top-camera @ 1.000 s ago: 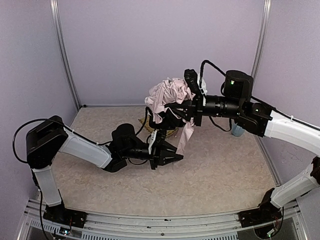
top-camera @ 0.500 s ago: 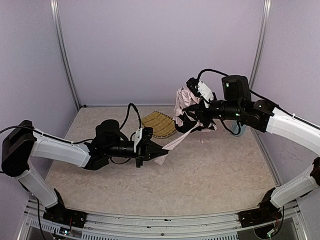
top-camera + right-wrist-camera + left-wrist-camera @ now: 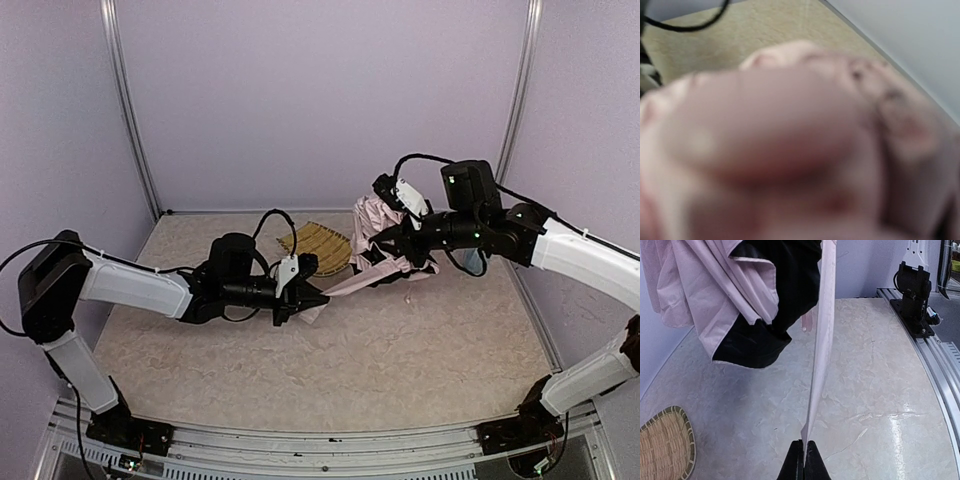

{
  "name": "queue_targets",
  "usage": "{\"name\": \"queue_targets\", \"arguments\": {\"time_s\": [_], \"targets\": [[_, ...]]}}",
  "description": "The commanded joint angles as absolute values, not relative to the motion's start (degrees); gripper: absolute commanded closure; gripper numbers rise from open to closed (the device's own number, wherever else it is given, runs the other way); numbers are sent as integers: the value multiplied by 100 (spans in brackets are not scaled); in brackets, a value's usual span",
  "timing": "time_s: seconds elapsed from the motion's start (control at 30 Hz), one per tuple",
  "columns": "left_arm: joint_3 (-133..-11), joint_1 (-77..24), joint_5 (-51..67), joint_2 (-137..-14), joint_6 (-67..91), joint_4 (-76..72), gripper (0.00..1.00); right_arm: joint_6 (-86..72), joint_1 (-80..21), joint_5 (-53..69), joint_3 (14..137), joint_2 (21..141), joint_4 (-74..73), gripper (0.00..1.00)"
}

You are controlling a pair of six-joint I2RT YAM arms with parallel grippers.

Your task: Put away the umbrella

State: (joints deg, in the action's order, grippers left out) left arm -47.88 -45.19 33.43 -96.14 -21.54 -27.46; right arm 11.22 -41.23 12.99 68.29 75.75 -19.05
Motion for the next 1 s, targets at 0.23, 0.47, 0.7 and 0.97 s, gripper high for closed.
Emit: {"name": "queue_targets", "arguments": {"time_s": [0.23,0.47,0.7,0.97], "targets": [[-5638,-3874,2240,-10587,-2584,-792,100,1984,-4307,3214,6970,6904,-2145,100],[-6803,-3487,2302,-11266,-3219,-494,100,2632,-5411,3291,6561,7195,-2652,100],[-7613,-3464,2217,-11698,-3458,-541,100,2604,-6314,3737,6548,8597,-3103,100],[-7434,-3756,2216,-11745,-3750,-781,100,2426,-6436,3808,6326,10060,-3009,100]]}}
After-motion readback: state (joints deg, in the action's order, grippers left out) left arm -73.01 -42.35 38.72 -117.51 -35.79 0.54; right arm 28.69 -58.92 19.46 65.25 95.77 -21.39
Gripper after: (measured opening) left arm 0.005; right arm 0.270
